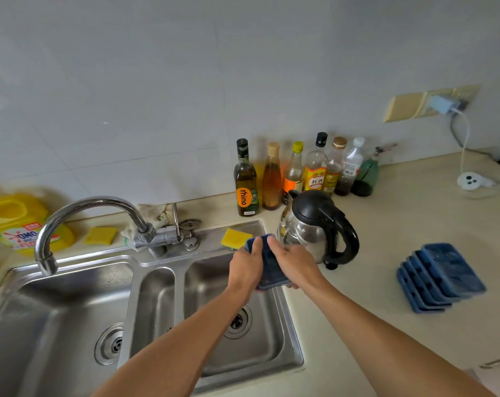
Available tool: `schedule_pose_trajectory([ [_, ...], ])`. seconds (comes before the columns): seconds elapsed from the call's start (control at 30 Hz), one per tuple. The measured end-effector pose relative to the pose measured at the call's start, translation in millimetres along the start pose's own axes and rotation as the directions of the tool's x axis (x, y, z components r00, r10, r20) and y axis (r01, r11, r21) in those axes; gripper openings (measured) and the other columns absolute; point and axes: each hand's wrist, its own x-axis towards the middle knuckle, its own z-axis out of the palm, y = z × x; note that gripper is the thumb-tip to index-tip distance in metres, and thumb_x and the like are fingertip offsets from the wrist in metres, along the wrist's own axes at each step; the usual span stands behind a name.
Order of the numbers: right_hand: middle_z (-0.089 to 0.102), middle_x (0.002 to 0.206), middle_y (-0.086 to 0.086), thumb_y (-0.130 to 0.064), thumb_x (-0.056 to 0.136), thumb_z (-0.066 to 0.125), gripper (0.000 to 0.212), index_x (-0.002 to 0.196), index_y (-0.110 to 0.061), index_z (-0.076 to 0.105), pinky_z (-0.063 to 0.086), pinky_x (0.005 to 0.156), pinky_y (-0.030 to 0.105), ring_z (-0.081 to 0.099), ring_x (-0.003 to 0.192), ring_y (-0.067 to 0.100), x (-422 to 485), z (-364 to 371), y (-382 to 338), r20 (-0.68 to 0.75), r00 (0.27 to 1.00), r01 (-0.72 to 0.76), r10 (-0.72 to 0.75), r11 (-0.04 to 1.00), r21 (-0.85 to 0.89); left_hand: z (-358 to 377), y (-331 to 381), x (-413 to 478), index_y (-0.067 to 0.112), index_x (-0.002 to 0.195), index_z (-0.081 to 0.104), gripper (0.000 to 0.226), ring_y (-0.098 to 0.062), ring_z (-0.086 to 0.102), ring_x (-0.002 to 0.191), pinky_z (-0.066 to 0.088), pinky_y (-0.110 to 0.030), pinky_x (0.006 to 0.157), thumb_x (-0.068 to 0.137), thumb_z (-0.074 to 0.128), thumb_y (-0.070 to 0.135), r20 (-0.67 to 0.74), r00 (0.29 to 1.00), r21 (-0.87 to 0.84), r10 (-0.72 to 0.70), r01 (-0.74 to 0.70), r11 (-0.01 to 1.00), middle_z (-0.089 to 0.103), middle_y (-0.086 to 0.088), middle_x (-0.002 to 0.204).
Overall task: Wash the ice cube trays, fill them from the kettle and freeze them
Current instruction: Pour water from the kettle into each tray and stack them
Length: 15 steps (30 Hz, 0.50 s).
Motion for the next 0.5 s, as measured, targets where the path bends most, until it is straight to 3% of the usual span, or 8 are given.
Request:
schedule_pose_trajectory([
  [0.1,0.067,0.095,0.001,-0.055,0.096,0.06,0.035,0.105,-0.022,0.056,0.052,0.047,0.022,0.071,0.077,0.018,-12.5,-46.6,19.7,0.008,0.999,0.04,-0.041,0.995,0.087,35.9,19.0,-16.3,0.01,0.117,0.06,0.047,-0.03,0.071,0.091,0.061,-0.039,0.063,0.104,0.041,0.051,0.03,1.0,0.022,0.0,-0.001,1.0,0.071,-0.016,0.108],
  [0.27,0.07,0.091,0.002,-0.037,0.1,0.059,0.011,0.096,-0.026,0.057,0.051,0.048,0.02,0.071,0.065,0.017,-34.5,-140.1,76.3,-0.044,0.991,0.13,-0.125,0.984,0.12,121.2,55.3,-58.6,0.024,0.11,0.058,0.047,-0.028,0.072,0.087,0.058,-0.032,0.049,0.099,0.037,0.065,0.133,0.991,-0.048,-0.011,0.017,0.999,0.071,-0.009,0.102],
  [0.4,0.07,0.089,0.006,-0.033,0.1,0.059,0.01,0.096,-0.024,0.057,0.051,0.046,0.023,0.067,0.056,0.016,-48.0,-212.6,137.9,-0.133,0.985,0.128,-0.109,0.981,0.143,201.5,66.4,-93.9,0.025,0.1,0.057,0.038,-0.018,0.076,0.065,0.058,-0.029,0.052,0.099,0.045,0.06,0.241,0.97,-0.092,0.042,-0.02,0.996,0.072,-0.006,0.096],
  [0.5,0.069,0.093,0.008,-0.028,0.1,0.06,0.007,0.097,-0.022,0.059,0.052,0.046,0.026,0.068,0.065,0.022,-54.1,-258.2,178.7,-0.204,0.976,0.11,-0.068,0.973,0.202,252.3,66.9,-117.9,0.016,0.107,0.059,0.031,-0.02,0.077,0.069,0.059,-0.03,0.057,0.101,0.054,0.046,0.281,0.958,-0.158,0.064,-0.02,0.987,0.074,-0.01,0.098],
])
